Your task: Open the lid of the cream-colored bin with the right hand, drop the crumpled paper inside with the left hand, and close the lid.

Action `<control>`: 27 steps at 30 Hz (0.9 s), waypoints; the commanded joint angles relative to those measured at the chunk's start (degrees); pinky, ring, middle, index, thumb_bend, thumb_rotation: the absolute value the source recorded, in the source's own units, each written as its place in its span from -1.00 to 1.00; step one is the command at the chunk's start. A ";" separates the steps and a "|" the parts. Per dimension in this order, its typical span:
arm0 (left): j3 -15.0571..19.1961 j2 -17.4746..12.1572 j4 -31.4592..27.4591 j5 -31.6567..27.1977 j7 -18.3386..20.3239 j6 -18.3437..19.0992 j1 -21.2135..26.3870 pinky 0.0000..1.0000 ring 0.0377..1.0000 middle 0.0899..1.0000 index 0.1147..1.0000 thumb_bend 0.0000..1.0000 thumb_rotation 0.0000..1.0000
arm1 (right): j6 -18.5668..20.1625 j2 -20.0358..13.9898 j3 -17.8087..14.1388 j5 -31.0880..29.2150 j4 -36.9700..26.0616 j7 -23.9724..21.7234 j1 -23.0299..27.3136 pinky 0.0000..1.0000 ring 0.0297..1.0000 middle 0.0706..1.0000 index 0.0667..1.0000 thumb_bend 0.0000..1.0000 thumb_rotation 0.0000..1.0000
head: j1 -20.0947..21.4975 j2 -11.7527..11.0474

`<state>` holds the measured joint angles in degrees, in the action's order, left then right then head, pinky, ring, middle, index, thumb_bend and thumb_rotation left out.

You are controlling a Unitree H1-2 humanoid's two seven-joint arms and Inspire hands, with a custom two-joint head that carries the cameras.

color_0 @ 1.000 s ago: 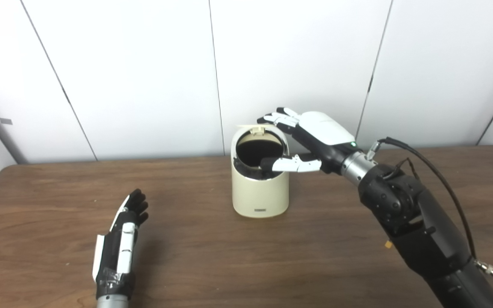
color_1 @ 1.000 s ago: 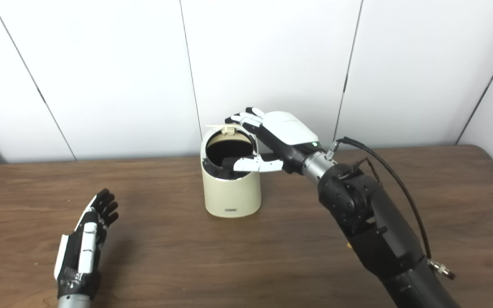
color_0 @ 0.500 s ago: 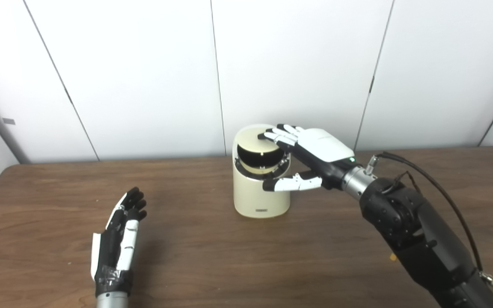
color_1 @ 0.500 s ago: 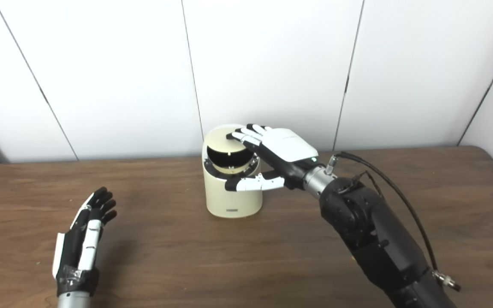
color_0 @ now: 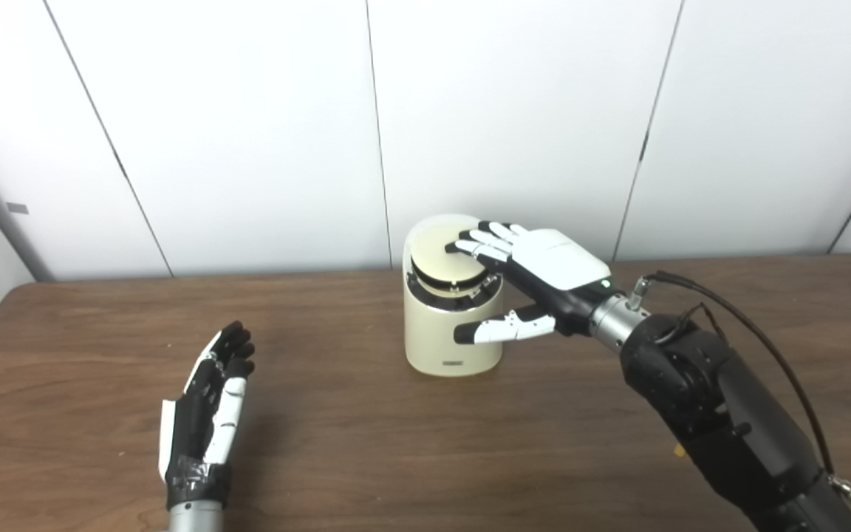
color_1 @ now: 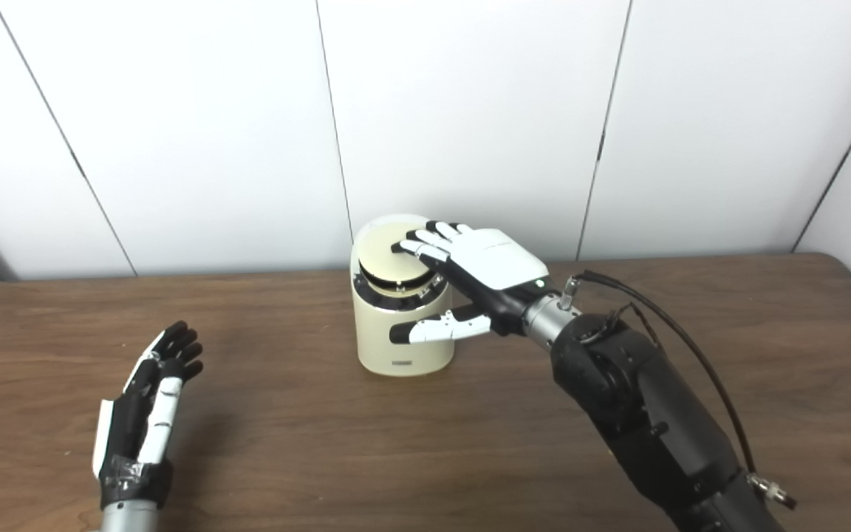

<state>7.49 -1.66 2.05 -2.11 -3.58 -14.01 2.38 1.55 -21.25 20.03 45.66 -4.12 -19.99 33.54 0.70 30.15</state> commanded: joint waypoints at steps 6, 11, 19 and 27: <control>-0.93 1.29 3.92 0.45 -0.24 -0.57 -2.07 0.70 0.71 0.71 0.72 0.10 0.41 | -2.10 -1.00 0.17 2.79 -0.95 1.35 0.63 0.98 1.00 0.88 0.76 0.31 1.00 | -0.05 0.68; -0.83 1.39 4.16 0.11 -0.23 -0.50 -1.82 0.69 0.70 0.71 0.71 0.10 0.40 | -2.47 -1.49 0.21 3.96 -1.57 0.71 0.10 1.00 1.00 0.90 0.78 0.31 1.00 | -0.05 0.93; -0.82 1.44 4.09 0.20 -0.34 -0.22 -1.64 0.68 0.70 0.71 0.71 0.09 0.38 | -2.75 -2.08 0.38 5.82 -3.71 0.31 -1.16 1.00 1.00 0.91 0.78 0.29 1.00 | -0.28 1.51; -0.91 1.42 3.23 0.44 -0.38 1.00 -1.73 0.74 0.74 0.75 0.78 0.09 0.40 | -3.12 -2.11 0.22 7.33 -4.46 1.35 -2.56 1.00 1.00 0.89 0.75 0.25 1.00 | -0.44 1.99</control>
<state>7.41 -1.59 2.21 -1.96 -3.61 -13.02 2.72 -0.54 -22.50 20.69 52.55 -7.49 -19.21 30.02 0.26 32.08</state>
